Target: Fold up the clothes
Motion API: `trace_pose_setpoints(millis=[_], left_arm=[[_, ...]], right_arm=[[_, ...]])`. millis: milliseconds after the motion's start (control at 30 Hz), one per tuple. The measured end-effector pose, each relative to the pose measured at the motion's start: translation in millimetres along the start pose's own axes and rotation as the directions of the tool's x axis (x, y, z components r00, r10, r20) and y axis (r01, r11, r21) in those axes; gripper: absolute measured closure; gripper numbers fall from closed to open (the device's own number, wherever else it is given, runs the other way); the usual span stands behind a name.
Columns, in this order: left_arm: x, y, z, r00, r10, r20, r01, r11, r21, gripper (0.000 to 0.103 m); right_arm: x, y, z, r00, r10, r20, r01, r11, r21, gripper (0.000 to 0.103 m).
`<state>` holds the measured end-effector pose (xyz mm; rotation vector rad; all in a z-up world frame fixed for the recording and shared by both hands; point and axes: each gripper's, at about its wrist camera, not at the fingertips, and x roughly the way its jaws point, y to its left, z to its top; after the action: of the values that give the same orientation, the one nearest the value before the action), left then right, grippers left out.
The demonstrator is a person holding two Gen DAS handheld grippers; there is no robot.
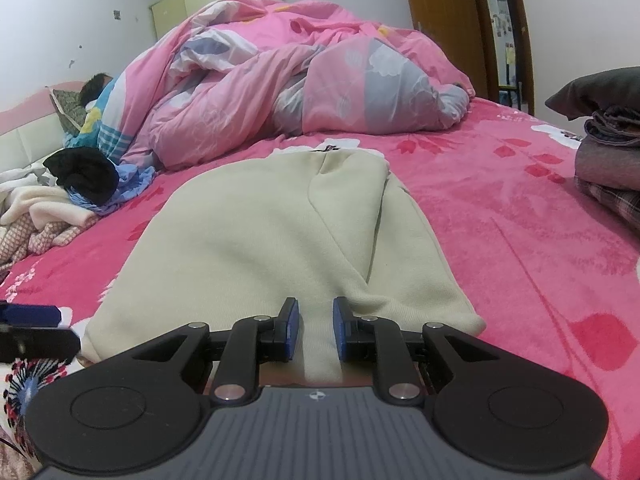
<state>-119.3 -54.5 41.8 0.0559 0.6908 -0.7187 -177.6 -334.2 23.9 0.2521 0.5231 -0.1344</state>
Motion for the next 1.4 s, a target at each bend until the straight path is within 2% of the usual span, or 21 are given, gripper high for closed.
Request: trace_pose_setpoints(millis=[33, 133, 233, 333, 467, 500, 567, 600, 700, 800, 900, 967, 1067, 1200, 1300, 1400], left_arm=[[-0.4, -0.5, -2.3, 1.0, -0.01, 0.001, 0.01, 1.0, 0.019, 0.0], [-1.5, -9.5, -11.8, 0.999, -0.037, 0.003, 0.036, 0.994, 0.103, 0.0], [2.2, -21.6, -18.4, 0.999, -0.04, -0.003, 0.04, 0.984, 0.171, 0.0], [9.1, -29.1, -20.7, 1.0, -0.019, 0.008, 0.017, 0.979, 0.203, 0.001], [14.0, -25.9, -17.4, 0.999, 0.015, 0.048, -0.023, 0.985, 0.171, 0.012], [15.3, -24.8, -17.8, 0.999, 0.021, 0.046, -0.029, 0.984, 0.175, 0.026], [18.5, -22.5, -19.4, 0.999, 0.03, 0.031, -0.035, 0.982, 0.188, 0.037], [19.9, -21.0, -21.2, 0.999, 0.039, 0.024, -0.043, 0.981, 0.19, 0.049], [17.1, -20.0, -25.8, 0.998, 0.045, 0.045, -0.054, 0.978, 0.201, 0.053], [11.9, -25.1, -29.1, 0.994, 0.072, 0.085, -0.092, 0.962, 0.256, 0.058], [6.5, -18.1, -28.5, 0.989, 0.102, 0.104, -0.124, 0.965, 0.233, 0.06], [6.6, -11.0, -28.2, 0.991, 0.097, 0.096, -0.115, 0.973, 0.201, 0.06], [12.1, -11.0, -28.4, 0.994, 0.069, 0.081, -0.085, 0.976, 0.201, 0.06], [23.4, -7.9, -28.4, 0.995, 0.035, 0.097, -0.051, 0.984, 0.173, 0.058], [27.8, -3.1, -29.3, 0.992, 0.014, 0.126, -0.031, 0.99, 0.135, 0.063], [23.4, -5.4, -31.7, 0.988, 0.011, 0.152, -0.034, 0.988, 0.151, 0.07]], right_arm=[[-2.4, -0.7, 2.6, 1.0, 0.007, -0.004, -0.007, 1.0, 0.012, 0.08], [-18.3, -7.6, 11.4, 0.999, 0.018, 0.035, -0.02, 0.998, 0.067, 0.059], [-39.7, -25.9, 17.5, 0.995, -0.004, 0.105, -0.012, 0.989, 0.146, 0.053], [-51.2, -56.4, 19.2, 0.992, -0.012, 0.123, -0.022, 0.962, 0.271, 0.028], [-42.0, -90.9, 12.1, 0.997, 0.027, 0.075, -0.055, 0.91, 0.412, 0.028], [-38.0, -97.0, 10.2, 0.997, 0.043, 0.066, -0.068, 0.899, 0.434, 0.028], [-29.6, -104.1, 6.8, 0.995, 0.084, 0.05, -0.098, 0.881, 0.464, 0.028], [-25.1, -106.3, 5.6, 0.994, 0.101, 0.043, -0.11, 0.875, 0.472, 0.028], [-15.9, -108.5, 1.7, 0.992, 0.123, 0.028, -0.121, 0.867, 0.484, 0.028], [-11.0, -111.0, -1.5, 0.992, 0.127, 0.014, -0.117, 0.861, 0.495, 0.029], [-8.6, -112.4, -2.7, 0.991, 0.131, 0.005, -0.116, 0.861, 0.496, 0.029], [-7.3, -111.8, -2.1, 0.99, 0.14, 0.002, -0.123, 0.863, 0.491, 0.029], [0.4, -110.3, 1.2, 0.984, 0.18, -0.01, -0.151, 0.853, 0.499, 0.029], [16.9, -108.4, 8.0, 0.974, 0.22, -0.052, -0.164, 0.845, 0.509, 0.029], [32.3, -114.7, 11.8, 0.96, 0.27, -0.081, -0.183, 0.816, 0.548, 0.028], [34.0, -112.4, 14.5, 0.929, 0.343, -0.139, -0.216, 0.807, 0.55, 0.029]])
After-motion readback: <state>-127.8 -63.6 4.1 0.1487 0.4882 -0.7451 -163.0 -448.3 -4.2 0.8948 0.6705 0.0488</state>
